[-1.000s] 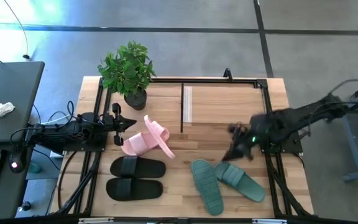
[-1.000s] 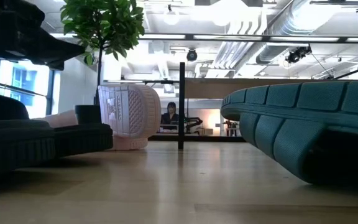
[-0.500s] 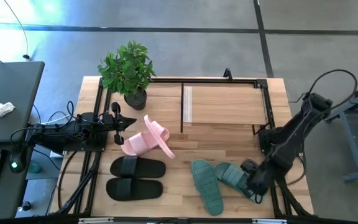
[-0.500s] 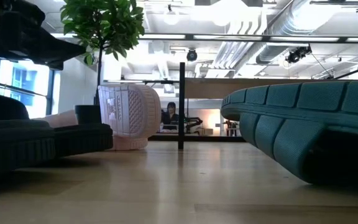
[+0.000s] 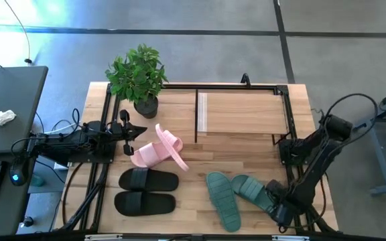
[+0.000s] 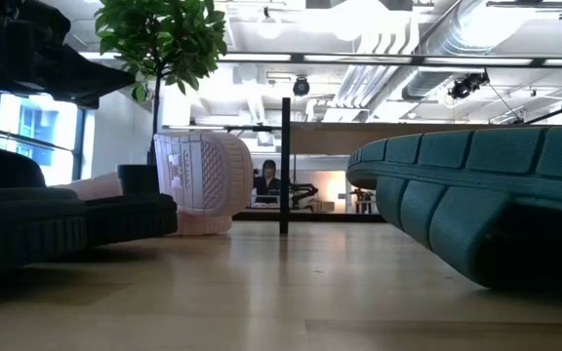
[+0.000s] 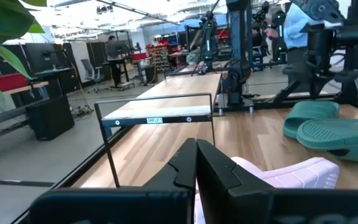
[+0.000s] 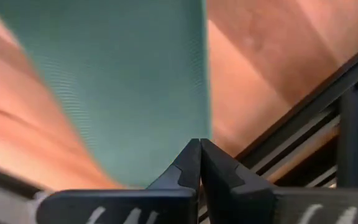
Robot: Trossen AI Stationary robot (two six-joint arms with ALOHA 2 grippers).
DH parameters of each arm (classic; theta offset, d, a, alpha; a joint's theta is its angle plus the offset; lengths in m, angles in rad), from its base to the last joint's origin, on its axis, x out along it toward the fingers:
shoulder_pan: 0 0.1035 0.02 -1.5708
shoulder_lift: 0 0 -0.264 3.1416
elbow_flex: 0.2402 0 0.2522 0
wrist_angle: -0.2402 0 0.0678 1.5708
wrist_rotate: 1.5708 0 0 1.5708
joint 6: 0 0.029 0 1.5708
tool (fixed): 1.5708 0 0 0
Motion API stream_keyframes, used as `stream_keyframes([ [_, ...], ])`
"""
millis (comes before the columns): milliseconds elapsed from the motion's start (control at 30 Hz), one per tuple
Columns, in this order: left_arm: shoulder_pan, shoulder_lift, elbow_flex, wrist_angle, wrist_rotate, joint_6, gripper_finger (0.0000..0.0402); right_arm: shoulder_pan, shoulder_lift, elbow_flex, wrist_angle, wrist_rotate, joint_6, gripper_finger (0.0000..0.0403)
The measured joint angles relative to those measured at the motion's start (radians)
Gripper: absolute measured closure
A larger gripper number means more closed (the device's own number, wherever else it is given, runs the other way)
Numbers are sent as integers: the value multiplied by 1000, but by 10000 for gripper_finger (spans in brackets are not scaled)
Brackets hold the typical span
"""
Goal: Pick and place slides into the shelf
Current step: Put the right green slide under the shelf
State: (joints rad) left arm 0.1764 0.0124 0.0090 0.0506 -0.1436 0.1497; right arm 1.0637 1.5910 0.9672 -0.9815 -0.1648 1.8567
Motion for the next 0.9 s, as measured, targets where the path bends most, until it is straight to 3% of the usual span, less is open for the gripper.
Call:
stream_keyframes([
  [233, 0, 0, 0, 0, 0, 0, 401, -10, 75, 32, -77, 165, -217, 403],
  [367, 0, 0, 0, 0, 0, 0, 401, -16, 125, 173, -325, 254, -314, 403],
  [500, 0, 0, 0, 0, 0, 1, 401, -20, 191, 350, -501, 481, -390, 403],
  [567, 0, 0, 0, 0, 0, 1, 401, -27, 233, 406, -524, 547, -470, 403],
  [733, 0, 0, 0, 0, 0, 2, 401, -44, 335, 463, -529, 536, -719, 394],
  [900, 0, 0, 0, -1, 0, 2, 401, -62, 388, 487, -522, 531, -802, 337],
])
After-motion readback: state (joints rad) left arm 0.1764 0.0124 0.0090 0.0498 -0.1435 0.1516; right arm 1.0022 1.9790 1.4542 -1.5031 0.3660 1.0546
